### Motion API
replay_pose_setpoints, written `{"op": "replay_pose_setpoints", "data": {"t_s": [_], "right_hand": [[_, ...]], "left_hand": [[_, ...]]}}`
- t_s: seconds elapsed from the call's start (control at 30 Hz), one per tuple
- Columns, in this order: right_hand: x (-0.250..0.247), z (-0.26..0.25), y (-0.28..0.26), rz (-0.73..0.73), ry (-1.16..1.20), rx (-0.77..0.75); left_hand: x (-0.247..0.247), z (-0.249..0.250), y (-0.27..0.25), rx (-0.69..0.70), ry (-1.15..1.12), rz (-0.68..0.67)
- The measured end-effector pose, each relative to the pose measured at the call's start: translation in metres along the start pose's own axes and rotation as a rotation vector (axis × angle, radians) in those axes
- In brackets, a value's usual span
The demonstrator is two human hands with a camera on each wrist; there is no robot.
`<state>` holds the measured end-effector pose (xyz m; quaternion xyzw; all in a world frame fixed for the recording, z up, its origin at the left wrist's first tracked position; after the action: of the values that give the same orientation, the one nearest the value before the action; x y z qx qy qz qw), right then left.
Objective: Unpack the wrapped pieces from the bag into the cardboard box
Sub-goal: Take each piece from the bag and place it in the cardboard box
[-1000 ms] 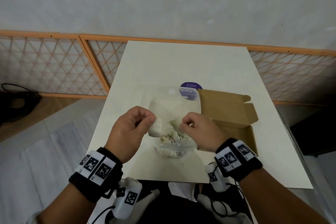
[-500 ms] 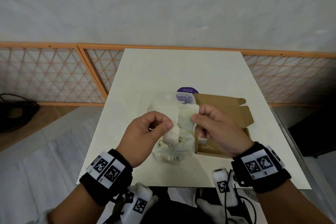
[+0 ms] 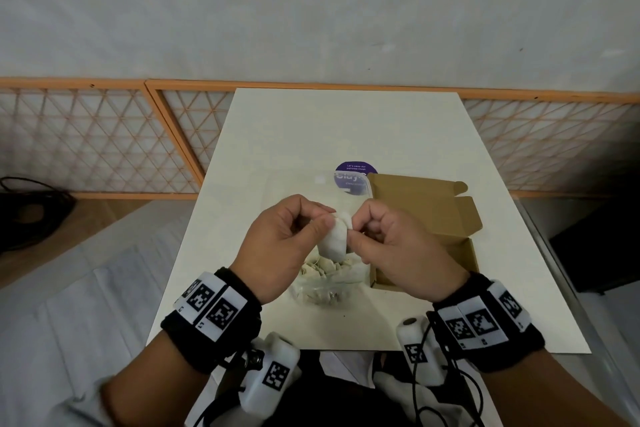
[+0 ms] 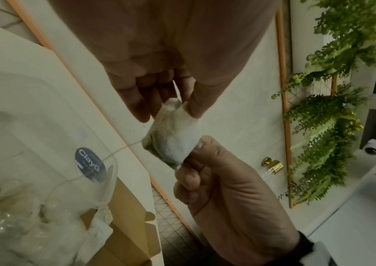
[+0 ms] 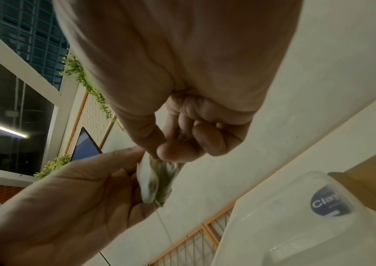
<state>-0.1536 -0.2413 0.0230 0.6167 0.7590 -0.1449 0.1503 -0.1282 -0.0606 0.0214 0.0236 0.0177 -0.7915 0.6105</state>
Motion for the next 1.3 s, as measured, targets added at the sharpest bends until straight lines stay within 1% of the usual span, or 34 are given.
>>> {"op": "replay_pose_setpoints", "data": {"t_s": [0.17,0.23,0.3,0.37,0.43,0.5,0.57,0.63,0.77,0.9,0.97,1.1,1.17,1.23,1.3], "right_hand": [[0.008,-0.001,0.01,-0.028,0.019,-0.018],[0.011,0.006,0.017,-0.026,0.038,0.006],[0.014,0.018,0.026,-0.021,0.008,0.041],[0.021,0.034,0.036,-0.045,-0.132,0.079],[0.033,0.05,0.044,-0.124,-0.364,0.12],[0.048,0.065,0.049,-0.199,-0.513,0.176],[0.059,0.078,0.054,-0.2,-0.594,0.234],[0.067,0.087,0.057,-0.164,-0.651,0.301],[0.082,0.098,0.061,-0.143,-0.715,0.388],[0.089,0.102,0.064,-0.158,-0.647,0.39],[0.082,0.096,0.061,-0.13,-0.584,0.362],[0.052,0.063,0.05,-0.001,-0.413,0.233],[0.035,0.042,0.043,0.046,-0.352,0.171],[0.019,0.026,0.037,0.075,-0.325,0.147],[0.009,0.02,0.035,0.082,-0.307,0.152]], "left_hand": [[-0.008,0.004,0.0,0.032,0.097,0.029],[-0.015,0.002,0.0,0.022,0.127,0.046],[-0.021,-0.002,-0.002,0.007,0.164,0.048],[-0.029,-0.01,-0.004,-0.015,0.212,0.052],[-0.038,-0.019,-0.008,-0.041,0.229,0.061],[-0.046,-0.028,-0.012,-0.065,0.233,0.073],[-0.053,-0.036,-0.017,-0.078,0.238,0.074],[-0.058,-0.044,-0.022,-0.098,0.243,0.079],[-0.064,-0.055,-0.028,-0.138,0.249,0.087],[-0.062,-0.057,-0.027,-0.138,0.281,0.089],[-0.062,-0.058,-0.025,-0.137,0.289,0.096],[-0.057,-0.057,-0.019,-0.143,0.216,0.059],[-0.053,-0.057,-0.016,-0.139,0.237,0.042],[-0.046,-0.054,-0.013,-0.132,0.279,0.024],[-0.04,-0.052,-0.011,-0.135,0.297,0.003]]}}
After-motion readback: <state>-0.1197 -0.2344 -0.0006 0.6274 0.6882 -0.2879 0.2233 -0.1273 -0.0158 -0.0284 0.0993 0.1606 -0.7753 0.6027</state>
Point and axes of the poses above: each hand's wrist, its own y-axis towards the middle knuckle, its own x-axis out of the palm, z = x × y, the point moved 6 cm from there along y, towards the middle knuckle, and after that the axes turned 3 degrees about -y, right-handed, at the moved point
